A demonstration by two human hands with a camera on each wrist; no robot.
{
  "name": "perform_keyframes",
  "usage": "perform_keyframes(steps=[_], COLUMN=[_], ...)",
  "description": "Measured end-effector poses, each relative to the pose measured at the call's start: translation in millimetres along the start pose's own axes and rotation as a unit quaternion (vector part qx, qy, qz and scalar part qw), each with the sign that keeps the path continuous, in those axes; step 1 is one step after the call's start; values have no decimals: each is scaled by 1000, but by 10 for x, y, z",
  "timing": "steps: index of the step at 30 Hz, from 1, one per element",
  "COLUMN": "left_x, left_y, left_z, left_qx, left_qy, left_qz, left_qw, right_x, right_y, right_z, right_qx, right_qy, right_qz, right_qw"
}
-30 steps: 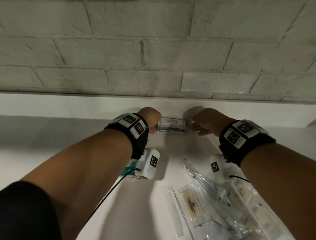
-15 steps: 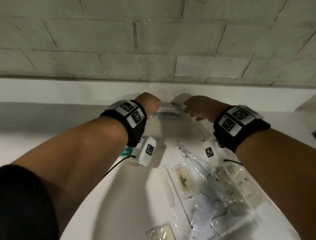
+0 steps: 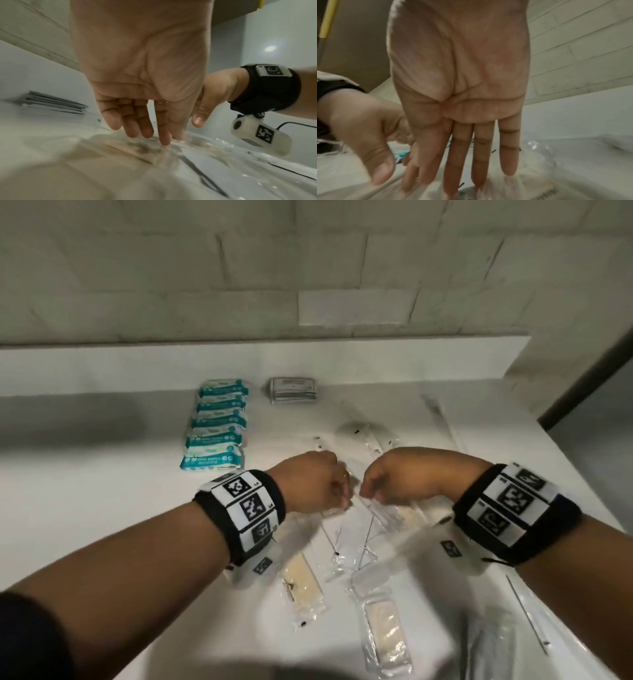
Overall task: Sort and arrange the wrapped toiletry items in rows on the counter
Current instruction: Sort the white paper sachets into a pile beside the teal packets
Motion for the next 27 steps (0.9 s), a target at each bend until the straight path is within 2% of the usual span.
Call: perform_keyframes(steps=[2, 4, 7, 10, 13, 18, 23, 25, 27], left_x=[-58, -127, -315, -446, -477, -362, -213, -184, -197], left_y=[-47, -104, -196, -274, -360, -548, -713, -765, -808], left_z=[85, 134, 193, 202, 187, 288, 409, 408, 408], left_qx=[5, 10, 27, 11, -14, 1, -3, -30, -64], left_qy=[6, 4, 11, 25, -8, -31, -63, -101, -148], left_qz=[-24, -62, -96, -120, -127, -172, -191, -198, -199], left_qw=[1000, 998, 995, 992, 992, 985, 980, 974, 967], right_x=[-87, -156, -143, -22, 60, 58, -54, -125, -185], right_y=[-29, -4, 140, 264, 355, 279, 119, -19, -194], right_z=[-35, -129, -157, -98, -102, -16, 120, 68, -11], right_qx=[-40, -117, -180, -188, -186, -143, -103, -125, -179], right_qy=[36, 58, 20, -25, -53, -14, -85, -56, -15], right_qz=[-3, 1, 29, 58, 80, 79, 118, 121, 97], right_qw=[999, 991, 983, 980, 978, 986, 984, 983, 979])
Point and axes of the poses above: each hand's wrist, its own y-axis towards the middle knuckle, its own z-axis out of the palm, x = y × z, the point moved 7 cm from there along y, towards the middle knuckle, and after that the axes turned 4 degrees about x, right-handed, at the moved point
